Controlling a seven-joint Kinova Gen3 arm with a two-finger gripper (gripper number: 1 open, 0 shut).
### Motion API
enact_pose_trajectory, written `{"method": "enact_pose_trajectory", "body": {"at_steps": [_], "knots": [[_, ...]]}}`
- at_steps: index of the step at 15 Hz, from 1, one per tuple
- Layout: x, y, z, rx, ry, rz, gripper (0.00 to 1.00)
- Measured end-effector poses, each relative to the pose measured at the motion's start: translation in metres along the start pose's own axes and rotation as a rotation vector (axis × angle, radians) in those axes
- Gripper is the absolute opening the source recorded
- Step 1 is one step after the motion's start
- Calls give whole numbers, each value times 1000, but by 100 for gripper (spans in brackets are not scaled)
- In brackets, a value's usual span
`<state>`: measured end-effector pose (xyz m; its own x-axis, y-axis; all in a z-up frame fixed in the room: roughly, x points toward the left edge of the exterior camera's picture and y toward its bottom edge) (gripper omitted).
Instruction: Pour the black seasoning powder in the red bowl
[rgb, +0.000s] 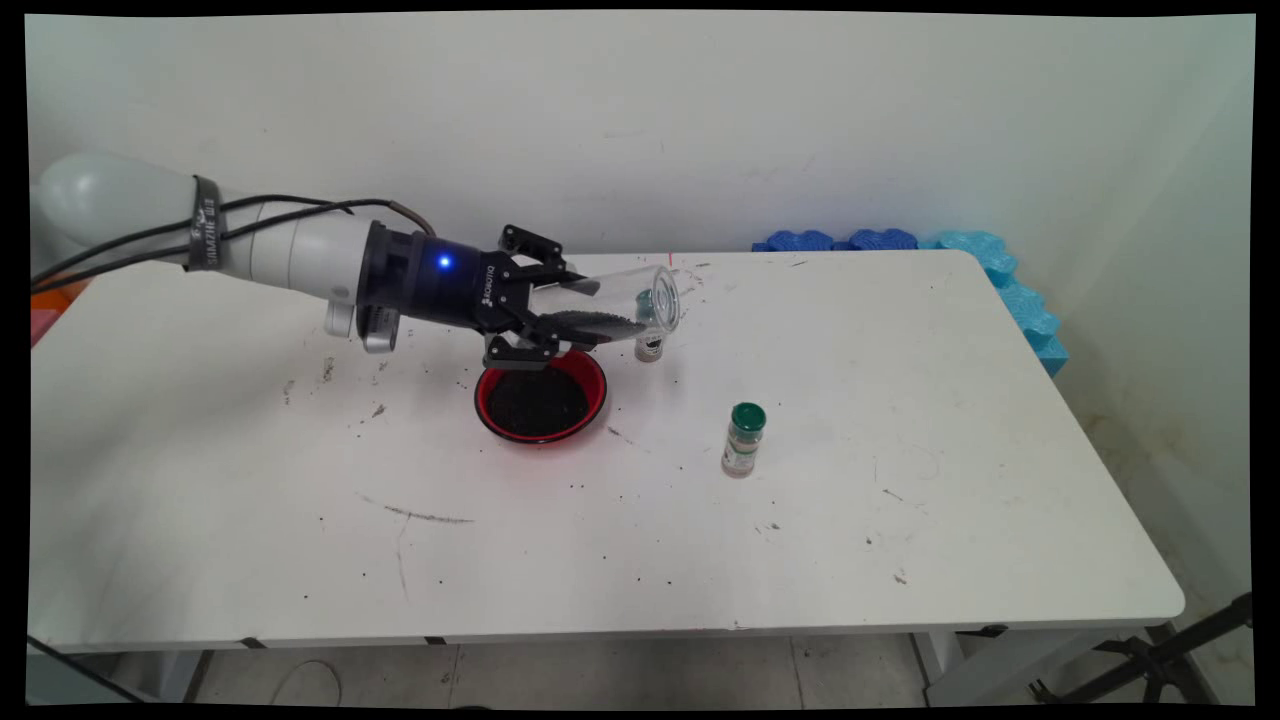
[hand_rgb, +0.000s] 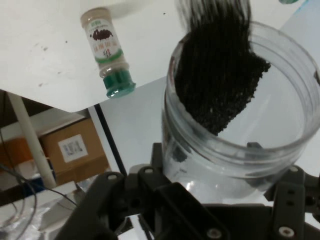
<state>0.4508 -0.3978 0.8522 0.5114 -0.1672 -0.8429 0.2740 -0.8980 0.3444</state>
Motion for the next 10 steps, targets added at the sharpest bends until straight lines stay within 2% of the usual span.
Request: {"method": "enact_pose_trajectory", "body": {"at_steps": [2,10], "knots": [[1,1,1,6,0,48,0],[-2,11,4,42,-12,370,0]]}}
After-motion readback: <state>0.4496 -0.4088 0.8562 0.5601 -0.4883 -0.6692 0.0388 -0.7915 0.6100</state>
